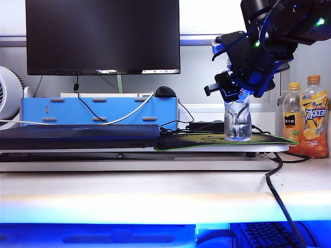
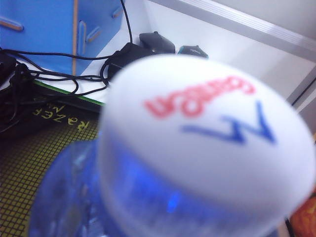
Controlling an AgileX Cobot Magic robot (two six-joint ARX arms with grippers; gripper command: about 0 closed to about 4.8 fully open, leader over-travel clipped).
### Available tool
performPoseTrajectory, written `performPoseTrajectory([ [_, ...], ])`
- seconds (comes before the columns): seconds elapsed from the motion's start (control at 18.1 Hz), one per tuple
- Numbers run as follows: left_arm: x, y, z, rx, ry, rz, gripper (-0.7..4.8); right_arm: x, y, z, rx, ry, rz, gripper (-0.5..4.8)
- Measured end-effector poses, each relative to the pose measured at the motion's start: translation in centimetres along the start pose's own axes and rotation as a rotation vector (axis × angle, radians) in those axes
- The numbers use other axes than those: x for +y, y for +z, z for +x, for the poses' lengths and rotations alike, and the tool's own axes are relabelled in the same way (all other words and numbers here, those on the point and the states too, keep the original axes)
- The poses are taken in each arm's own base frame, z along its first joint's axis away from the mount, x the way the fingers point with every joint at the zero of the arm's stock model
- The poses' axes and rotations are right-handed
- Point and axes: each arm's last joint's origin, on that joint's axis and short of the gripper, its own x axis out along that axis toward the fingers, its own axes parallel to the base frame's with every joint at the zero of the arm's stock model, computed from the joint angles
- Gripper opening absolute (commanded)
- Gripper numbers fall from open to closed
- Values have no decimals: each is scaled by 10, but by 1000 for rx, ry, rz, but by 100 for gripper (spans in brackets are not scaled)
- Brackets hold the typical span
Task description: Pick up the mineral water bottle and place it on the laptop.
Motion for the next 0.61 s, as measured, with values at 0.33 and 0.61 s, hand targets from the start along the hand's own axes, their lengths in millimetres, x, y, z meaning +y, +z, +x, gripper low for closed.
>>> performPoseTrajectory([
  [0.33, 0, 0, 0, 0, 0, 0, -2, -5, 95, 2, -202, 381, 135, -1],
  [0.61, 0, 0, 0, 0, 0, 0, -2, 10, 159, -3, -322, 605, 189, -1],
])
